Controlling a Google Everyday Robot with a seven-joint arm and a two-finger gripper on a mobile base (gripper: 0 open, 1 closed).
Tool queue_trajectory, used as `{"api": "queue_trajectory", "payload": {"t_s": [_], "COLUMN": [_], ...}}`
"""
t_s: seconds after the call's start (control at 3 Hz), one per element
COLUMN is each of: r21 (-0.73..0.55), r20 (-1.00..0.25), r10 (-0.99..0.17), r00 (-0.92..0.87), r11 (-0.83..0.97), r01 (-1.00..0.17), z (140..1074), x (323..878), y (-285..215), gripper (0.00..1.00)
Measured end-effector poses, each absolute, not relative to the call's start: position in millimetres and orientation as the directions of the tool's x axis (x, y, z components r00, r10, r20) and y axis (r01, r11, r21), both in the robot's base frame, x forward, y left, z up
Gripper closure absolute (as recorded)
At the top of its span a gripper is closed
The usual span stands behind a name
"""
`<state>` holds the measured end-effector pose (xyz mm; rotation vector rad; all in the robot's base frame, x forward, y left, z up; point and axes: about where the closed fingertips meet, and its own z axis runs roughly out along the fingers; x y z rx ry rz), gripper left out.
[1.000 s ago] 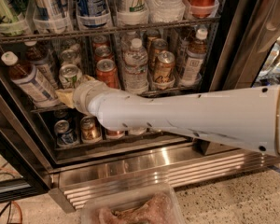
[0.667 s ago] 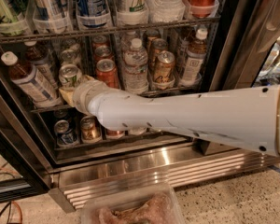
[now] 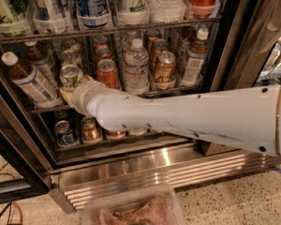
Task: Pick 7up can from middle shelf of fridge
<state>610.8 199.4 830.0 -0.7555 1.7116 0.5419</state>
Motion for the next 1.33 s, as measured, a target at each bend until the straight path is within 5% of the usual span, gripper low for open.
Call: {"api": "queue_trajectory", "payload": {"t_s": [1.33], "r21": [0.103], "r20": [-0.990], "r10": [-0.004], "r00": [-0.141], "r11": [0.661], "r01": [-0.744], "z": [861], "x": [602], "y": [202], "gripper": [1.00]}}
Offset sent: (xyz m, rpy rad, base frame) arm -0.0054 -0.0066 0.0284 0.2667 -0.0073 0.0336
